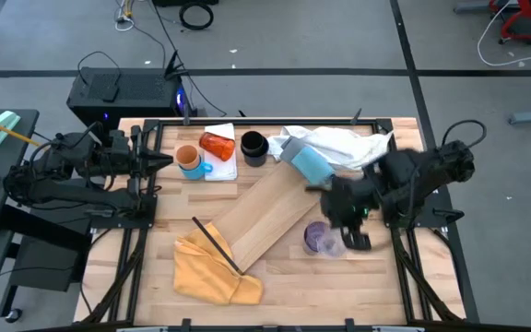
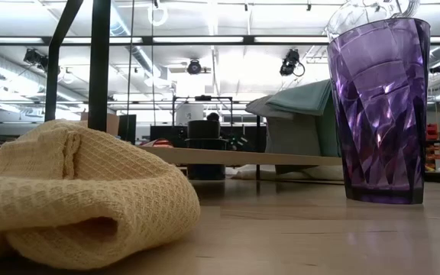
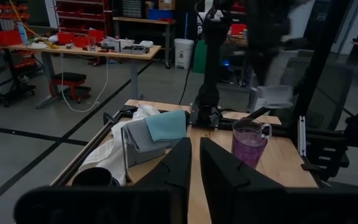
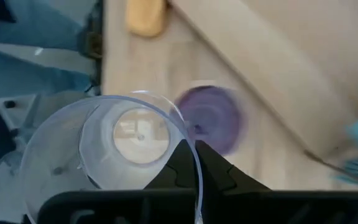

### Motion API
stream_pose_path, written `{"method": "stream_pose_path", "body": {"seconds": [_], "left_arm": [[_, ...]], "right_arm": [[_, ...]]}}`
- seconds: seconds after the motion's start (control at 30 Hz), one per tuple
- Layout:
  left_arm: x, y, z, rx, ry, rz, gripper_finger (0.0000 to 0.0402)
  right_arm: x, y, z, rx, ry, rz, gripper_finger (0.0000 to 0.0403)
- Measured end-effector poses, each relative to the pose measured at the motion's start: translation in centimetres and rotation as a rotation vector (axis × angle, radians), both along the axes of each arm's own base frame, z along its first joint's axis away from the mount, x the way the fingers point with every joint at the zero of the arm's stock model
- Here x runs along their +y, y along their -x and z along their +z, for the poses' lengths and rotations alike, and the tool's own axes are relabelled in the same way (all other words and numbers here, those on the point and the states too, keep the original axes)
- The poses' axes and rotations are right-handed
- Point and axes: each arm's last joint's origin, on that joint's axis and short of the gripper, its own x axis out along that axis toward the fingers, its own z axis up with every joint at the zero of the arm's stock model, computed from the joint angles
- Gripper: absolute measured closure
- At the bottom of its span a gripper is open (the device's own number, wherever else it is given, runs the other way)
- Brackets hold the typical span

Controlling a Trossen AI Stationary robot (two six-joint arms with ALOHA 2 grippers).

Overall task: Stack small to large cups/mugs on shelf
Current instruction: Remove the transparent mug from the transparent mug

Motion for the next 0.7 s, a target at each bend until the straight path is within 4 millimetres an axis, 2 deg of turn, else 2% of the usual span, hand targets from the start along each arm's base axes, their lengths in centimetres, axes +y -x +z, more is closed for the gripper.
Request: {"method": "stream_pose_path", "body": {"seconds": [0.2, 0.33, 0.5, 0.7], "left_arm": [[0.0, 0.0, 0.0, 0.001, 0.0, 0.0, 0.0366], [0.0, 0.0, 0.0, 0.0, 0.0, 0.0, 0.0365], [0.0, 0.0, 0.0, 0.001, 0.001, 0.0, 0.0359], [0.0, 0.0, 0.0, 0.001, 0.001, 0.0, 0.0364]], "right_arm": [[3.9, -0.2, -2.7, -0.022, -0.008, -0.028, 0.0403], [6.2, 0.9, -4.7, 0.044, -0.012, -0.062, 0.0403], [9.1, 2.4, -6.2, 0.052, -0.049, -0.135, 0.0403], [10.6, 4.1, -9.2, 0.075, 0.017, -0.366, 0.0403]]}}
